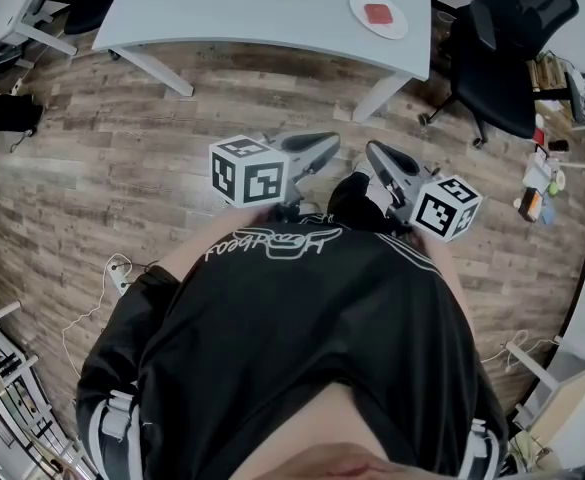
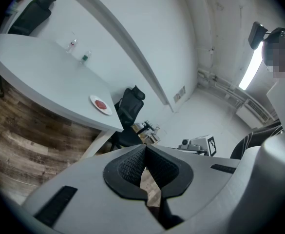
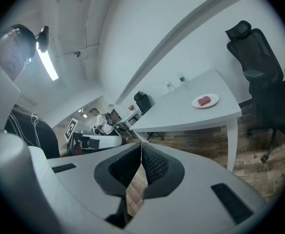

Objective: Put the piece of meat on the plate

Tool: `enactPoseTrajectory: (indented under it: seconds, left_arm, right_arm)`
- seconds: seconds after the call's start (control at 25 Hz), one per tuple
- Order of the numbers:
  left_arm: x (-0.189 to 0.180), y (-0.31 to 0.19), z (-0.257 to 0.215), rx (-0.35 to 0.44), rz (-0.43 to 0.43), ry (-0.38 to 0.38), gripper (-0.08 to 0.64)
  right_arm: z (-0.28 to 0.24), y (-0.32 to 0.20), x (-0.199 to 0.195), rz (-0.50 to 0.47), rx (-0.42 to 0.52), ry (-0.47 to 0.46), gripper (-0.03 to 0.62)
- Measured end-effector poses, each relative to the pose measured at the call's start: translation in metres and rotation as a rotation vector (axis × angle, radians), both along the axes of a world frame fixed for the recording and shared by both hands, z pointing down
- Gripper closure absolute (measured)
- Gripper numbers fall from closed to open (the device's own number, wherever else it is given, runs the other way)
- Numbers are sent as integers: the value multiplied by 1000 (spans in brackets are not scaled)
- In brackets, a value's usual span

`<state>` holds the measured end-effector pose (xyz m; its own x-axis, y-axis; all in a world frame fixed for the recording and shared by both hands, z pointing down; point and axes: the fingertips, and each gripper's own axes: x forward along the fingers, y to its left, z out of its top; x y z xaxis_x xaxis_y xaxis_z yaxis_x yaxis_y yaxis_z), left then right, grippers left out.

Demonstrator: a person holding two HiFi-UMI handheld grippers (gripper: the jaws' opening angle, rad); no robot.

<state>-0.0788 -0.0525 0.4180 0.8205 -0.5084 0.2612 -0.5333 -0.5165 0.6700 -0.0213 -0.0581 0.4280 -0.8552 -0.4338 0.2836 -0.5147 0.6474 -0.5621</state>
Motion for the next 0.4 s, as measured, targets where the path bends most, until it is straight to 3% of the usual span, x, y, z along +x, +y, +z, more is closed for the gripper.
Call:
enactPoseTrajectory:
  seconds: [0.4]
  left_arm:
    - [-10, 4, 1, -1, -6, 0, 552]
  right_arm:
    - [0, 4, -7, 0, 2, 11, 580]
